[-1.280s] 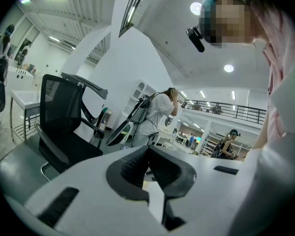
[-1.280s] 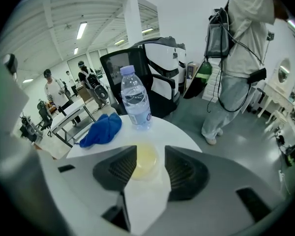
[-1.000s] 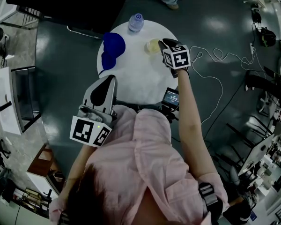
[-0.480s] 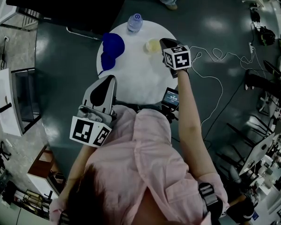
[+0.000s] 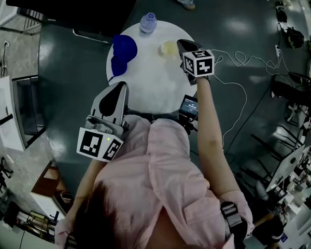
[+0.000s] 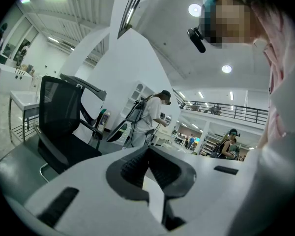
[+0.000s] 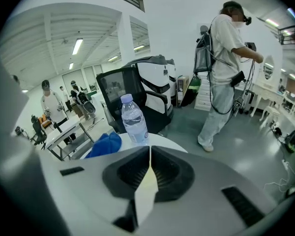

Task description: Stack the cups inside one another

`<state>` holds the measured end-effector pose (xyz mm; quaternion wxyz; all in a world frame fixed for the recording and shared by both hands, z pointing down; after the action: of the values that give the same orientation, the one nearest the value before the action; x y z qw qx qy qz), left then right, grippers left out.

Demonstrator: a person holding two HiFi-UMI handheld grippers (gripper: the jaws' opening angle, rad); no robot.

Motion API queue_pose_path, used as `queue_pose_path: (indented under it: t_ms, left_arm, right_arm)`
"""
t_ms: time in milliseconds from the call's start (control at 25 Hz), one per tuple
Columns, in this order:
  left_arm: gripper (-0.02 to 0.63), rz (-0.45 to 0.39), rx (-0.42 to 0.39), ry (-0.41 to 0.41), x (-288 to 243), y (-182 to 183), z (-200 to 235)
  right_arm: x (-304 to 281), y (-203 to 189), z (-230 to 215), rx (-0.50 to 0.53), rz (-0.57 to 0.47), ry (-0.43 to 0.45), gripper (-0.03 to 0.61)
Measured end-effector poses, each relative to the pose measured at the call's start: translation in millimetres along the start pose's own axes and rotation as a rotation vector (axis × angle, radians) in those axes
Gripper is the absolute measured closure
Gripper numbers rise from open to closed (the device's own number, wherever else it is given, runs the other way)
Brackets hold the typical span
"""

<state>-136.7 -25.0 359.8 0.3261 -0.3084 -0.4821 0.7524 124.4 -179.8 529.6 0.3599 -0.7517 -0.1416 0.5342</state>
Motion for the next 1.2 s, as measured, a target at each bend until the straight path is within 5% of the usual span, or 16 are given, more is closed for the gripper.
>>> queue_pose_path:
  t_ms: [1200]
  left_arm:
    - [0.597,-0.019,-0.019,-0.009,11,-1,-12]
  right_arm:
    - [55,14,28,-0.091,-0.225,0.005,0.548]
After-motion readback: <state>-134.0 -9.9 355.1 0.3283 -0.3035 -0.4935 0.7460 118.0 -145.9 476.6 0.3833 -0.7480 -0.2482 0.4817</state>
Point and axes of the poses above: the fingertips, and each gripper's own axes: x backward along the fingers, z to its left, y out of its top, the point moved 5 cm from there along x, backward along the fingers, and after that the axes turned 5 degrees about -x, right-handed, at the moved point
